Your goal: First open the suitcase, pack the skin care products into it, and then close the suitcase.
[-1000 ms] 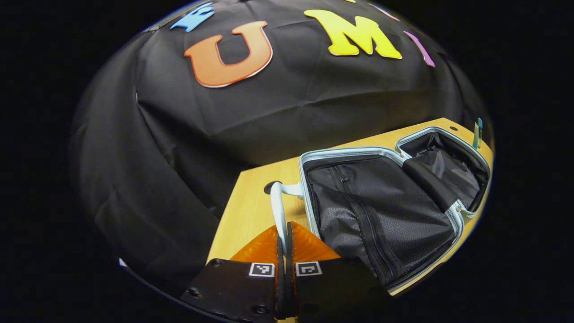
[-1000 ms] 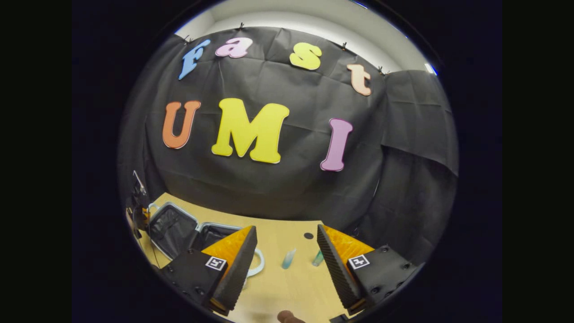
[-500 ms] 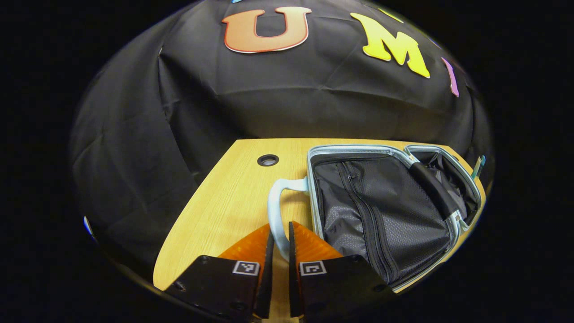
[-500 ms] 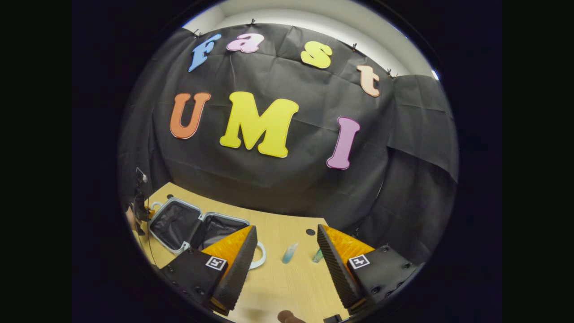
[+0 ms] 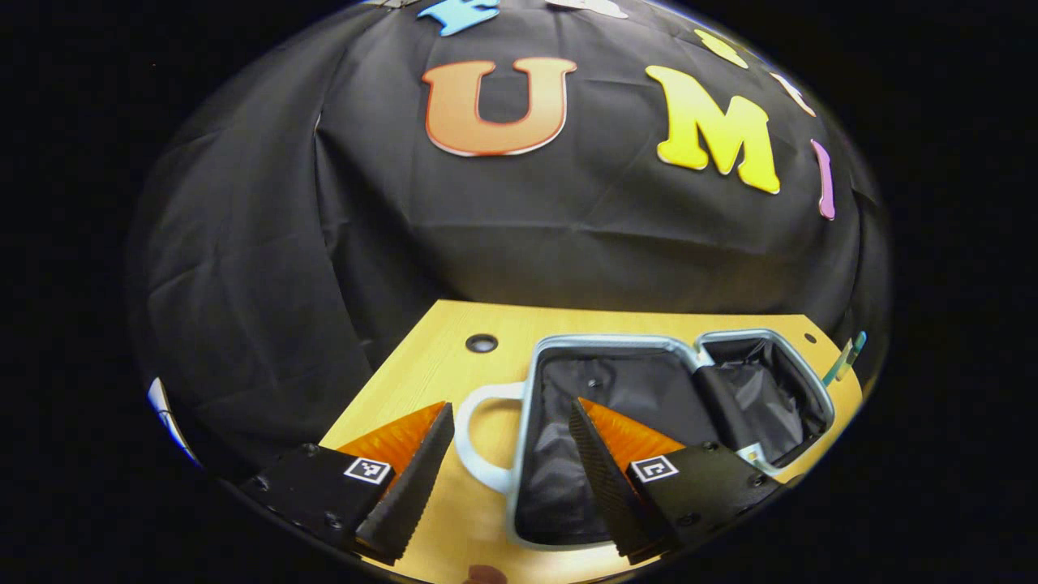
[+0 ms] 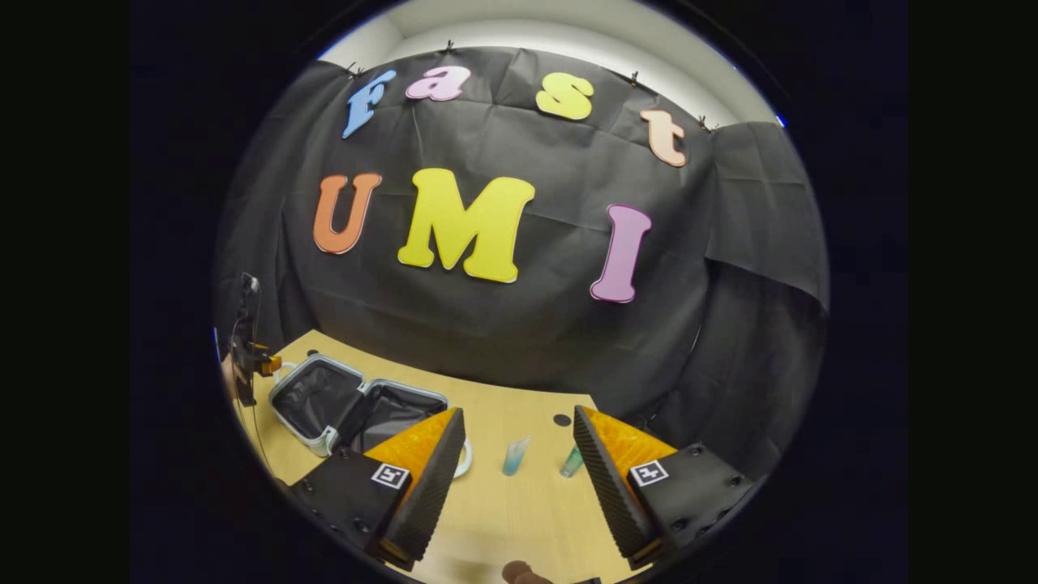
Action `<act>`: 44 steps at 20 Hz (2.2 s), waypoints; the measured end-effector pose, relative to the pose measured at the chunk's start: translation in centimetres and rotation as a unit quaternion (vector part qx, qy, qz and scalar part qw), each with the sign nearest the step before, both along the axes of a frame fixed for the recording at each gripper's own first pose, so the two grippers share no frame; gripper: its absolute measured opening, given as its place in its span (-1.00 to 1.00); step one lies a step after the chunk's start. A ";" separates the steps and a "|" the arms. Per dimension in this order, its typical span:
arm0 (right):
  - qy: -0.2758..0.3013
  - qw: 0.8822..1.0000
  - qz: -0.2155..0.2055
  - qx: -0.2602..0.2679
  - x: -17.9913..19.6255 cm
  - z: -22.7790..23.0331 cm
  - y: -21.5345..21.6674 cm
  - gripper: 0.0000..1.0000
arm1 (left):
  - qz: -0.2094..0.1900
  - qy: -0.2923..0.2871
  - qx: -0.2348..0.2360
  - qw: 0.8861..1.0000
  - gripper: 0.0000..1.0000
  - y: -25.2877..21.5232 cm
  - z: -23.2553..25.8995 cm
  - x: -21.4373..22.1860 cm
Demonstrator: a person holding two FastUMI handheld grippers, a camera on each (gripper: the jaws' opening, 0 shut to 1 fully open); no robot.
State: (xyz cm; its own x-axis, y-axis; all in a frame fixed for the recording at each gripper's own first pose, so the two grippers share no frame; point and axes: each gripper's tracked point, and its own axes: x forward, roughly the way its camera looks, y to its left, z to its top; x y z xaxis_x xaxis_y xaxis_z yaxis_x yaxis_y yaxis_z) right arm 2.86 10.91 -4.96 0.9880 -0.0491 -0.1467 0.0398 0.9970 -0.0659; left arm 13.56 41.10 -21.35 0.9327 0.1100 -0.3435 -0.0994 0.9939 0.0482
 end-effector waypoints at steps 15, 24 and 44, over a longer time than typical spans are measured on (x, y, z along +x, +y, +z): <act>0.002 1.000 0.026 -0.007 2.7 -4.2 -12.7 0.60 | -0.162 0.005 -0.016 0.987 0.94 -35.3 1.7 -4.8; 0.056 0.998 0.019 -0.008 5.5 -9.3 -19.7 0.60 | -0.263 0.066 -0.023 0.962 0.95 -54.6 -7.1 -2.1; 0.148 0.989 -0.022 0.006 8.8 -19.3 -25.1 0.59 | -0.217 0.109 0.013 0.970 -0.02 -59.0 -16.7 7.5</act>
